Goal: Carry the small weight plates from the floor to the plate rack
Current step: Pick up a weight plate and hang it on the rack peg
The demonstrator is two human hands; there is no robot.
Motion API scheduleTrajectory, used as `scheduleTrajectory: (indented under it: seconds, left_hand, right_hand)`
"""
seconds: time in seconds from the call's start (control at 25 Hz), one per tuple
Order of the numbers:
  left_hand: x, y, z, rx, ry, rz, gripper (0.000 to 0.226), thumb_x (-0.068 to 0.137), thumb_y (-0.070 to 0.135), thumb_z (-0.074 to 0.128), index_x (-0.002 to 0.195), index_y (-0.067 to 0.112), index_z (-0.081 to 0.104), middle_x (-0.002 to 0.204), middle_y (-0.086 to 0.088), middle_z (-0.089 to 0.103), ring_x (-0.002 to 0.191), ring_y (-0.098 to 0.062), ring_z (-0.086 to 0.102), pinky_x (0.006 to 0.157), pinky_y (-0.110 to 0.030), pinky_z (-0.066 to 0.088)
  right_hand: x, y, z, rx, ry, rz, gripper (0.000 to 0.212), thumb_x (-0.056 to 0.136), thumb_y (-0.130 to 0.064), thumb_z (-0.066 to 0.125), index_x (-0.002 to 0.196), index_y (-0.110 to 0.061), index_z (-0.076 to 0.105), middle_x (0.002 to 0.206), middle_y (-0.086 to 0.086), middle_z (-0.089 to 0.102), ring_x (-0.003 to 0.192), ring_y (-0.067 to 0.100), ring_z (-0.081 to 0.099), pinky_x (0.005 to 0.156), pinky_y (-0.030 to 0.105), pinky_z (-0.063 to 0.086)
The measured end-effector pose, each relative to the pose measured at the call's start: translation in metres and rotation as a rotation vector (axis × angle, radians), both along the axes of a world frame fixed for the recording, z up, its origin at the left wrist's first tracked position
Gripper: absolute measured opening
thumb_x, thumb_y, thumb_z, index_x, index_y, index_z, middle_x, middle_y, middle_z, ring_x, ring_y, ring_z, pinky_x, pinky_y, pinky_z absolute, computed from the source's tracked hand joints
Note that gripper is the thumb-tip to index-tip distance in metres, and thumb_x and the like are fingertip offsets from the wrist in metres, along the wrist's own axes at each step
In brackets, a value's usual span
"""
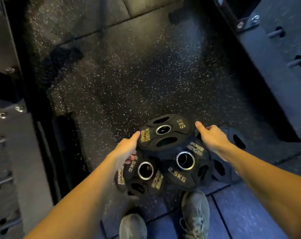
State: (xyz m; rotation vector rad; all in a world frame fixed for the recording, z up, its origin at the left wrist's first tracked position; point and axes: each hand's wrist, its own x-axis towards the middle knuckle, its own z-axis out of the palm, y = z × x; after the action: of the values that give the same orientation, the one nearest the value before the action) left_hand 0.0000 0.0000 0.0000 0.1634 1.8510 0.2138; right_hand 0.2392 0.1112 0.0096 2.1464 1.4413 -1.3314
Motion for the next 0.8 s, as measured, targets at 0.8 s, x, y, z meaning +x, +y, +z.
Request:
scheduleTrajectory:
  seconds: [0.8]
  left_hand:
    - [0.03, -0.077, 0.036, 0.038, -0.023, 0.445, 0.09, 0.05, 0.072, 0.077, 0.115, 0.011, 0.066, 0.102, -0.003, 0.073, 0.088, -0.021, 0.071, 0.079, -0.035, 0.058]
  right_hand:
    - [0.003, -0.058, 0.038, -0.265, 0.418, -0.462, 0.076, 0.059, -0.043, 0.086, 0.117, -0.002, 0.06, 0.105, 0.014, 0.072, 0.09, 0.03, 0.071, 0.081, 0.051, 0.057]
